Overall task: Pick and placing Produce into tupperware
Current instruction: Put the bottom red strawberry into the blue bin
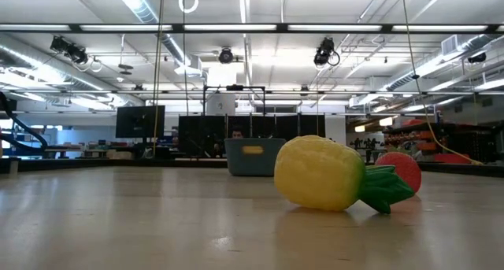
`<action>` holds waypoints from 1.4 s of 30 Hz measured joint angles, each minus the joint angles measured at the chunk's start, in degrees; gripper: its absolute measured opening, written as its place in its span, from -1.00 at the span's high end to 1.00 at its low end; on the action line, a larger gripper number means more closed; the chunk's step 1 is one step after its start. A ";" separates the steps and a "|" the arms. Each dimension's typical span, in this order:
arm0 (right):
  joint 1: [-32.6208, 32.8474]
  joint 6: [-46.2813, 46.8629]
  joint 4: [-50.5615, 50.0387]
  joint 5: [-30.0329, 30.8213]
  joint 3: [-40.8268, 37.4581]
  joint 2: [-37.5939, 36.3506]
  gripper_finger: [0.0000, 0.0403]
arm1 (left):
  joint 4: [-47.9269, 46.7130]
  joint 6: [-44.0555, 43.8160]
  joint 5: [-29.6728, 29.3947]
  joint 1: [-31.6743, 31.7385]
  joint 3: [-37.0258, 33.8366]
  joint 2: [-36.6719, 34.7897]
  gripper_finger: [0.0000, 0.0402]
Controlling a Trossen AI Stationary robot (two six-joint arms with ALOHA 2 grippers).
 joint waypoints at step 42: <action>0.00 -1.35 0.10 1.26 0.00 0.00 -0.02 | -22.97 39.26 -21.35 19.22 20.84 -0.11 0.04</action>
